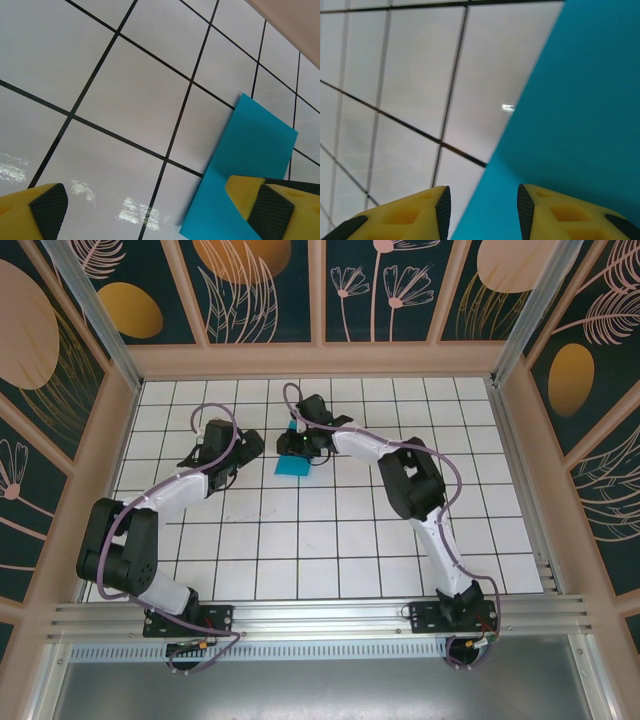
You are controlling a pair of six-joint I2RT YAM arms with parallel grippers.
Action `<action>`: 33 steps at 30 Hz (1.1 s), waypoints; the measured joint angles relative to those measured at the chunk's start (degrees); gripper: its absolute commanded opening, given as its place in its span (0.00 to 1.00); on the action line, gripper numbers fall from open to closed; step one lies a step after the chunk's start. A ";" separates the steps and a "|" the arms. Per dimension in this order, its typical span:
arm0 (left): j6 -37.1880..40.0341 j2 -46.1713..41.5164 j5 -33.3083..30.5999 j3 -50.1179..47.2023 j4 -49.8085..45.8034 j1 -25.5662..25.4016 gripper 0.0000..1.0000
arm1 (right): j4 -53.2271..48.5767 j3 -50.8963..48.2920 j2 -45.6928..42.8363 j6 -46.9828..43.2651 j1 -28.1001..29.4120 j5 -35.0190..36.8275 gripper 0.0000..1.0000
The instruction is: Fold a paper plane with a square sheet of paper (pick it up from the middle)
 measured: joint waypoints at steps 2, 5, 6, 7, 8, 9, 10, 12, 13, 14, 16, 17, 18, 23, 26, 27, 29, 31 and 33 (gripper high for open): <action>0.02 0.26 0.20 0.00 0.00 0.02 0.99 | -1.42 0.94 1.44 -0.72 -0.09 0.26 0.43; 0.17 0.79 0.92 0.04 -0.02 0.02 0.99 | -3.04 2.16 1.66 -2.40 -0.24 0.35 0.44; 0.39 0.98 1.38 0.09 0.00 0.02 0.98 | -3.76 2.16 1.66 -3.45 -0.24 0.44 0.44; 0.61 1.20 1.75 0.11 0.02 0.02 0.98 | -4.13 2.08 1.66 -4.57 -0.24 0.39 0.44; 0.79 1.40 2.10 0.17 0.02 0.02 0.98 | -4.33 1.88 1.55 -5.57 -0.22 0.42 0.44; 1.01 1.68 2.58 0.26 0.11 0.02 0.97 | -4.24 0.96 1.07 -6.99 -0.22 0.48 0.44; 1.25 1.95 3.19 0.37 0.22 0.02 0.97 | -4.09 -0.48 0.26 -8.52 -0.22 0.48 0.44; 1.55 2.43 4.52 0.44 0.66 0.02 0.95 | -3.96 -4.79 -2.47 -11.54 -0.22 0.39 0.44; 1.70 2.62 5.25 0.44 0.92 0.02 0.94 | -4.13 -6.99 -3.98 -12.74 -0.24 0.33 0.44; 1.84 2.86 6.23 0.44 1.36 0.02 0.93 | -4.37 -9.81 -5.92 -14.12 -0.24 0.31 0.44; 1.99 3.37 7.91 0.44 2.45 0.02 0.90 | -5.11 -14.71 -9.38 -15.96 -0.42 -0.09 0.44; 2.01 3.72 9.11 0.46 3.10 0.02 0.87 | -5.53 -16.68 -10.86 -16.41 -0.52 -0.28 0.45; 2.01 4.13 10.40 0.46 3.69 0.02 0.84 | -5.86 -18.29 -12.22 -16.26 -0.68 -0.31 0.46; 1.57 6.19 17.97 0.48 7.21 -0.22 0.75 | -2.01 -28.33 -22.23 -10.84 -1.75 0.37 0.58; 1.18 7.04 21.55 0.94 9.09 -1.25 0.69 | -1.14 -30.93 -29.75 -6.62 -2.67 1.75 0.58; 1.07 7.52 22.71 1.49 9.60 -1.81 0.65 | -0.46 -31.15 -31.58 -5.01 -3.10 2.25 0.59; 0.70 8.76 24.70 2.91 10.51 -3.06 0.59 | 1.22 -32.48 -34.34 -2.05 -3.98 3.04 0.59; 0.48 10.67 26.45 5.03 11.32 -4.61 0.53 | 2.54 -35.41 -36.54 1.09 -4.94 3.17 0.59; 0.42 13.20 27.82 7.69 12.04 -6.34 0.50 | 3.34 -39.10 -37.75 4.33 -5.79 3.17 0.60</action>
